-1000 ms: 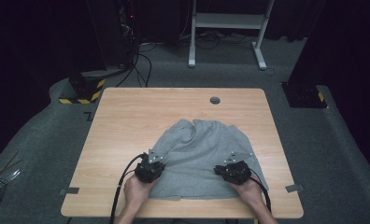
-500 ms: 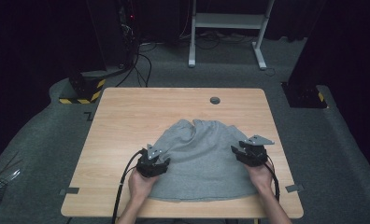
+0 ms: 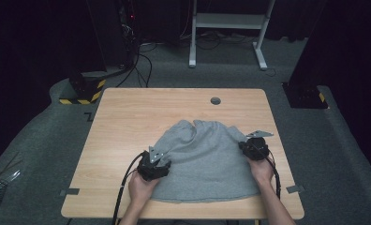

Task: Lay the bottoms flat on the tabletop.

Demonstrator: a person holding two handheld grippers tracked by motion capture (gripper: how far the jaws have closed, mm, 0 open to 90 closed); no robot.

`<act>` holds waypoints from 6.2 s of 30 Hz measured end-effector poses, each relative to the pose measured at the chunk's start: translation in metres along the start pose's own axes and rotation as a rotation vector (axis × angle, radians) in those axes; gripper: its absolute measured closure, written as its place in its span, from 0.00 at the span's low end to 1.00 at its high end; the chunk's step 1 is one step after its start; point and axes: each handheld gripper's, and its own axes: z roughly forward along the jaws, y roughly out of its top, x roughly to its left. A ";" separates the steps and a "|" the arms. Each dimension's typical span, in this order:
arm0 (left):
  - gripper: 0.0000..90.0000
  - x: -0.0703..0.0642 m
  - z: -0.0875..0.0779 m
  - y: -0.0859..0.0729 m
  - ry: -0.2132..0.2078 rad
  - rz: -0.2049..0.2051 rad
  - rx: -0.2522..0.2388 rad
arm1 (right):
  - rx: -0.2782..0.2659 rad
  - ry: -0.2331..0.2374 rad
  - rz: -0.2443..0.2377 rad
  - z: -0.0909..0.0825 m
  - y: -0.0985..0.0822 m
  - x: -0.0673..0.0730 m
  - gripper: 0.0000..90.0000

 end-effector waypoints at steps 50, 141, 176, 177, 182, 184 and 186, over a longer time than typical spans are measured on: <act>0.39 0.001 0.000 0.000 -0.001 -0.004 0.002 | -0.033 0.040 0.039 -0.002 0.018 0.022 0.64; 0.38 0.001 0.000 0.000 0.007 -0.006 0.006 | 0.014 -0.074 -0.047 0.003 0.050 0.021 0.86; 0.38 0.001 0.000 0.000 0.008 -0.009 0.006 | -0.028 0.021 -0.146 -0.023 0.013 0.049 0.73; 0.38 0.000 0.000 0.000 0.008 -0.011 0.006 | -0.006 0.035 -0.160 -0.021 0.010 0.053 0.75; 0.38 0.001 0.000 -0.001 0.009 -0.017 0.005 | 0.073 0.001 -0.174 -0.006 -0.002 0.035 1.00; 0.39 0.001 -0.001 -0.001 0.010 -0.018 0.006 | 0.087 -0.048 -0.147 -0.007 -0.001 0.021 1.00; 0.39 0.001 -0.001 -0.001 0.010 -0.021 0.006 | 0.094 -0.090 -0.149 -0.007 0.003 0.010 1.00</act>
